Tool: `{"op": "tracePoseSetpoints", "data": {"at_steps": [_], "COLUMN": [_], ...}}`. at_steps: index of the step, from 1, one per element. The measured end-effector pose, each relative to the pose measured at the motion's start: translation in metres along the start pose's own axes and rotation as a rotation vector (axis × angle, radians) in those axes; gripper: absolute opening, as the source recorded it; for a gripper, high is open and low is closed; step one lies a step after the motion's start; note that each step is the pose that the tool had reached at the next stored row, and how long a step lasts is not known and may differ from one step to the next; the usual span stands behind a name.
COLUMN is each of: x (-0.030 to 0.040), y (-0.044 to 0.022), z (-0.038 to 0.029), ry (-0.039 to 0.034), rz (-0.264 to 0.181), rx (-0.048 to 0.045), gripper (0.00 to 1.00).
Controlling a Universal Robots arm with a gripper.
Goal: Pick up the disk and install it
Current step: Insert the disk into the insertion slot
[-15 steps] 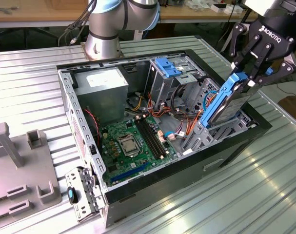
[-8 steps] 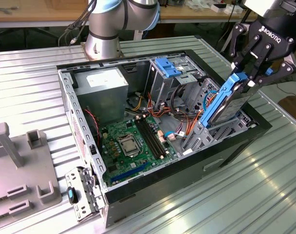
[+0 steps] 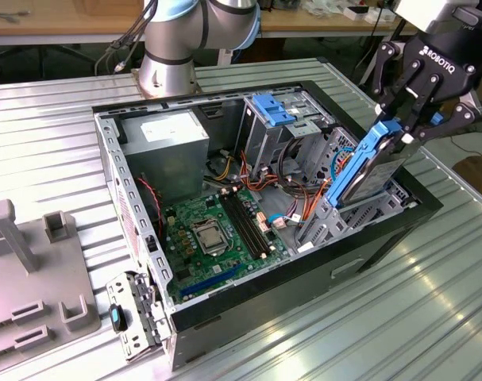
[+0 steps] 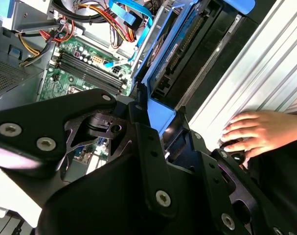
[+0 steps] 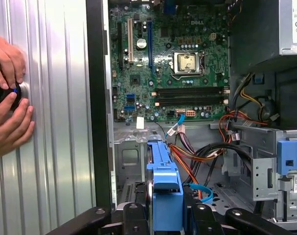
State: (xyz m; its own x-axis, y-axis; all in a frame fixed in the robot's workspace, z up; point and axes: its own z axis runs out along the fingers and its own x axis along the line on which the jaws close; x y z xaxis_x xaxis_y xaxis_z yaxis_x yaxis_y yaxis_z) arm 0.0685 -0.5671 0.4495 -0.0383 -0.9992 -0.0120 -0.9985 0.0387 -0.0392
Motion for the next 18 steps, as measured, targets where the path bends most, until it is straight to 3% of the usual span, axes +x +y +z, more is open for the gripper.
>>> {"op": "tracePoseSetpoints", "data": {"at_steps": [18], "x": [0.0001], "y": [0.0004], "z": [0.0103], "ry": [0.0], "rz": [0.0], "rx": [0.0], "gripper": [0.37]}}
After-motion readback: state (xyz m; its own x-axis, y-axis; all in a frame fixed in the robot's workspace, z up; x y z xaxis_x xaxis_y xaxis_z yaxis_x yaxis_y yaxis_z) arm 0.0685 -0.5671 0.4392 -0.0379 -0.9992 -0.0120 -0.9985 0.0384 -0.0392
